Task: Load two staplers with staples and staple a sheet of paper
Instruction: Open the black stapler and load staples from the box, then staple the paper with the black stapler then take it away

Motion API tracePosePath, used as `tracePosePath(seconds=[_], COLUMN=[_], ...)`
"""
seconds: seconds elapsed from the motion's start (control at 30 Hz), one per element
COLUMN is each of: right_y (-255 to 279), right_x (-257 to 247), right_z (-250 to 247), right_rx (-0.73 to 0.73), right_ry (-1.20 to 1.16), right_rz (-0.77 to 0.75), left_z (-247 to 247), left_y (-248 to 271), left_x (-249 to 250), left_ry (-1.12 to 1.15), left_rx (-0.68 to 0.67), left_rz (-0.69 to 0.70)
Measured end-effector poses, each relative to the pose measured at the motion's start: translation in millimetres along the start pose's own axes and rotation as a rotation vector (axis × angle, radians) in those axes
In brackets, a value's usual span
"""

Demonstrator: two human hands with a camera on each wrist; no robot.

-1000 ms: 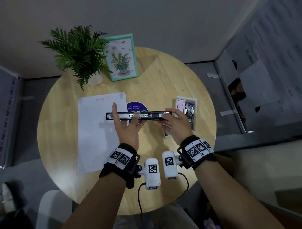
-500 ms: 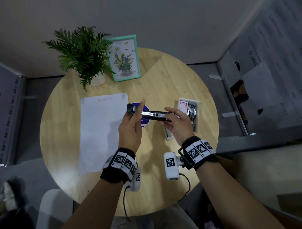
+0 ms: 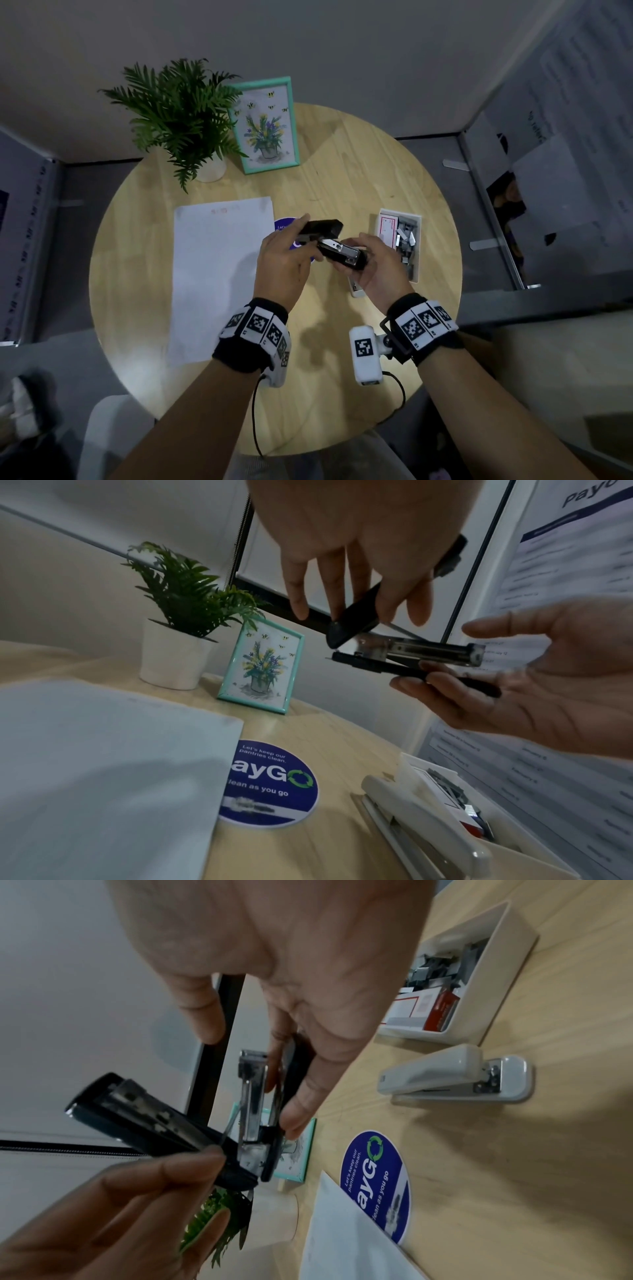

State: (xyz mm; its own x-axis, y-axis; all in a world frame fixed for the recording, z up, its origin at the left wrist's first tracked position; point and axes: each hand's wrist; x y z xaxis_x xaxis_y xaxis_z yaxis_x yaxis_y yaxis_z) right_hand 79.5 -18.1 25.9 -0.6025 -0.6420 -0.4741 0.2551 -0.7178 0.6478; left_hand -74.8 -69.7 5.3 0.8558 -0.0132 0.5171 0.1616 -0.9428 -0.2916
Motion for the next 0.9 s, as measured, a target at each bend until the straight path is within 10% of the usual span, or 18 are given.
tracePosePath(seconds=[0.5,0.63,0.8,0.9], right_y=[3,3,10,13], right_x=[-7,5,24,40], right_z=[-5,-6,8,25], right_rx=[-0.155,-0.089,-0.085,-0.134], right_ry=[0.259,0.286,0.281,0.328], right_rz=[0.098,0.074,0.101,0.167], left_z=[-15,-21,-32,-44], left_y=[-7,1,7,9], left_x=[-3,-1,-5,-21], left_ry=[-0.021,0.204,0.582,0.644], left_rx=[-0.15,-0.146,-0.18,-0.263], left_rz=[0.178,-0.106,-0.783,-0.872])
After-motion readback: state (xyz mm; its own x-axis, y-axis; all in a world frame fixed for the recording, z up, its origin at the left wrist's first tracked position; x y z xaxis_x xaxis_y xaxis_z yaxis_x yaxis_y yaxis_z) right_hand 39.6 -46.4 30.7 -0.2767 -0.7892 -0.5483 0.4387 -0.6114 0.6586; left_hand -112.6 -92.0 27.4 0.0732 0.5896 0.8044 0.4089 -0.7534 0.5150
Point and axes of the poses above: each hand's wrist, its own y-axis away from the middle knuckle, its own z-axis out of the palm, x = y × z, and after that the axes turned 11 degrees about -y, right-handed
